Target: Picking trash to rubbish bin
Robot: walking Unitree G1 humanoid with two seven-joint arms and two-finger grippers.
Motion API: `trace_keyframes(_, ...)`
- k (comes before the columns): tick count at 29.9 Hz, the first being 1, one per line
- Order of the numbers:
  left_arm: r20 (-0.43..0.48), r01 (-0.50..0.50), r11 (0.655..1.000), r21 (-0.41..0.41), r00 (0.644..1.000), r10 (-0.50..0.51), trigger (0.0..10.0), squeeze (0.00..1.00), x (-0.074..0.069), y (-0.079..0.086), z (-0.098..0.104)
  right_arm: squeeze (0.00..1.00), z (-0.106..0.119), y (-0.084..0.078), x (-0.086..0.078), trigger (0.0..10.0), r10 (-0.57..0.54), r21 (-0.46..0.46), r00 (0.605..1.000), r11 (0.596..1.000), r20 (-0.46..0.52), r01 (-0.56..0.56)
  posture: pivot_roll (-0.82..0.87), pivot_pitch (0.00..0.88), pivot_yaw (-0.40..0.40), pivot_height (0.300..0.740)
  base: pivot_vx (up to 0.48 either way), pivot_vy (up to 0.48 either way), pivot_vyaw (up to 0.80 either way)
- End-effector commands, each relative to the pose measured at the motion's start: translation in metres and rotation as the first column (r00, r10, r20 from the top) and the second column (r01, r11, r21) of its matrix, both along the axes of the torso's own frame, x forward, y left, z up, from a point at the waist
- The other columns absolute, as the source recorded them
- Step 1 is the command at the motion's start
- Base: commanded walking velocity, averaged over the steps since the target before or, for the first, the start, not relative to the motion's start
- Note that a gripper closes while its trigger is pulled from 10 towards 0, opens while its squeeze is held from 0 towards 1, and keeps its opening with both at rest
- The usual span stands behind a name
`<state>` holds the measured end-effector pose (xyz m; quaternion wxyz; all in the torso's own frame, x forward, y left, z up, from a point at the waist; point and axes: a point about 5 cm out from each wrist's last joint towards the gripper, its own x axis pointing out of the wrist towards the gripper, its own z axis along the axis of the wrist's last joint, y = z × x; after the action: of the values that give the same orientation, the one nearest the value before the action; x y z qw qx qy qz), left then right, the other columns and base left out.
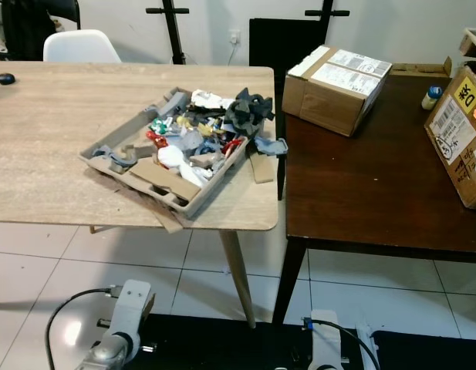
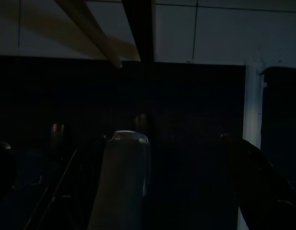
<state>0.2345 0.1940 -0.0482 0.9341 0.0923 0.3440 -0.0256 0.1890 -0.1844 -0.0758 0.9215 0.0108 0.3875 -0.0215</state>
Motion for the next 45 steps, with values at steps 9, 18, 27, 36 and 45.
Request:
trace_keyframes(9, -0.035, 0.011, 1.000, -0.004, 0.999, -0.011, 10.0, 0.00, 0.0000, -0.0008, -0.0016, 0.00, -0.0060, -0.0005, -0.0096, 10.0, -0.006, 0.003, 0.998, 1.000, -0.058, 0.006, 0.09, 0.164, 0.025, 0.740, 0.000, 0.000, -0.09)
trace_keyframes(18, -0.034, 0.017, 1.000, -0.003, 0.999, -0.017, 10.0, 0.00, 0.0002, 0.0024, -0.0008, 0.00, -0.0045, -0.0020, -0.0061, 10.0, -0.016, 0.003, 0.998, 1.000, -0.055, 0.016, 0.09, 0.168, 0.022, 0.740, 0.000, 0.000, -0.80)
trace_keyframes(27, -0.033, 0.014, 1.000, -0.004, 0.999, -0.014, 10.0, 0.00, -0.0003, 0.0023, -0.0011, 0.00, -0.0044, -0.0035, -0.0060, 10.0, -0.011, 0.002, 0.998, 1.000, -0.059, 0.011, 0.10, 0.173, 0.015, 0.740, 0.000, 0.000, -0.80)
trace_keyframes(36, -0.035, 0.024, 1.000, -0.011, 0.999, -0.024, 10.0, 0.00, -0.0007, 0.0023, -0.0011, 0.00, -0.0048, -0.0027, -0.0065, 10.0, -0.010, 0.005, 0.998, 1.000, -0.061, 0.011, 0.10, 0.172, 0.018, 0.740, 0.000, 0.000, -0.80)
trace_keyframes(45, -0.024, 0.028, 0.999, -0.018, 0.999, -0.028, 10.0, 0.00, 0.0027, 0.0003, 0.0010, 0.00, -0.0038, -0.0037, -0.0047, 10.0, -0.006, 0.004, 0.998, 1.000, -0.059, 0.007, 0.10, 0.173, 0.011, 0.740, 0.000, 0.000, -0.80)
